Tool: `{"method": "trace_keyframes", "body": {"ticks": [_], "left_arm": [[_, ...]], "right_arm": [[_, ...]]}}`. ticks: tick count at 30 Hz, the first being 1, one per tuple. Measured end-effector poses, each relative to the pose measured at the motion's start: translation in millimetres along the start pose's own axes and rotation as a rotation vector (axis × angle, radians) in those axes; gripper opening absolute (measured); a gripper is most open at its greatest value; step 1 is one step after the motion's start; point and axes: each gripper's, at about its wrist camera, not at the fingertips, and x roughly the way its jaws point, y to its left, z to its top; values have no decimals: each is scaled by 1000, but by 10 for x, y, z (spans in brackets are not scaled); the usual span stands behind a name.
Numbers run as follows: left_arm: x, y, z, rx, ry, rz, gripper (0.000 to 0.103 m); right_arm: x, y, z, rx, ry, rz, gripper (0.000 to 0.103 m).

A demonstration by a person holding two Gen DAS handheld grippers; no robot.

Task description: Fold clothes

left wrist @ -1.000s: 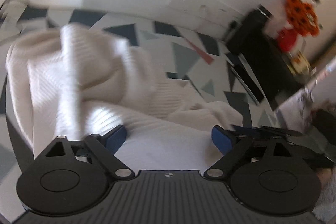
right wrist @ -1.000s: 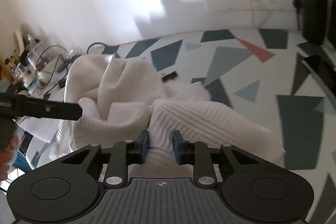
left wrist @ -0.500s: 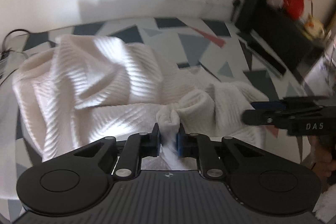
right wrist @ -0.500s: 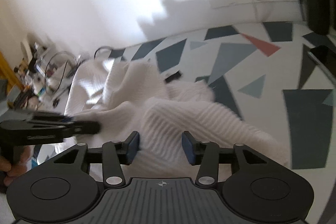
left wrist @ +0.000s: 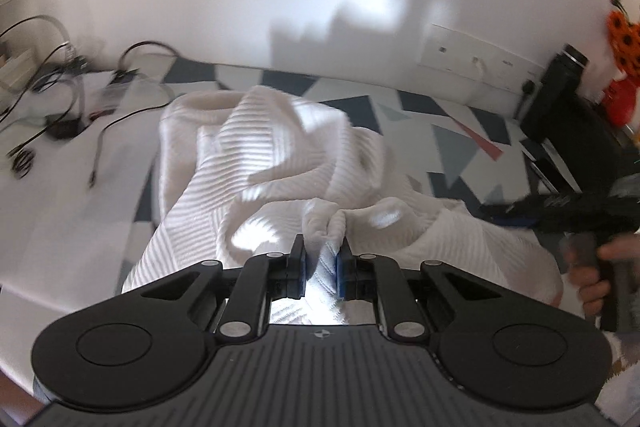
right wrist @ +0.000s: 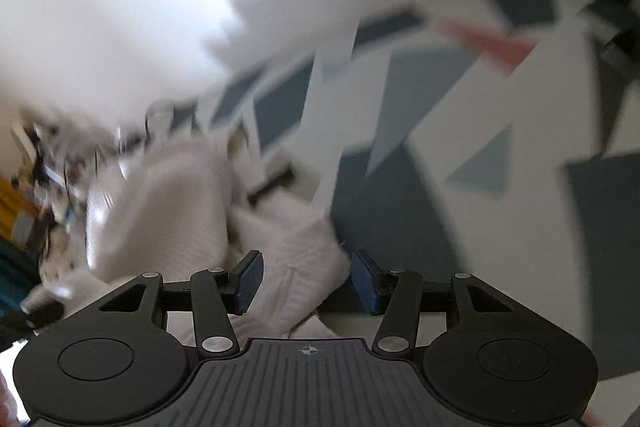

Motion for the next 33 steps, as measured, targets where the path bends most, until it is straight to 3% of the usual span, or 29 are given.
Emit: {"method": "trace_keyframes", "body": {"ticks": [1,3,6,9,11,13,16,20,22,27,29,33], "left_arm": [[-12,51,-5,-18,-2,13,13],[-18,168,-20,-45,-6,48,14],[41,395,-61,-106,-6,125,14],[174,637,-88,-232,23,152,14],[292,689,-78,-273,47,90,16],[438,600,-54,-240,77,12,20],[692,312,-58,-143,140,-70,37],[978,-33,-68,-79,229,-150,63],[1039,-79,-39,-94,260,-191,63],[1006,26,182,-110,225,-235,65],[1020,144,279,-164,201,-250,66],[1051,193,410,-203,130,-224,66]], "right_arm": [[132,27,-2,-2,38,-2,31],[201,146,-60,-46,30,9,9],[131,297,-100,-92,-34,3,6],[-170,346,-44,-126,-165,9,3],[-440,318,28,-118,-264,-17,3],[-690,264,91,-101,-371,-88,3],[-944,25,114,-33,-459,-204,3],[-989,-273,-31,17,-443,-364,3],[-995,-381,-187,23,-420,-411,4],[-999,-646,-487,139,-375,-368,4],[-971,-654,-537,138,-364,-370,4],[-916,-642,-591,131,-349,-385,5]]}}
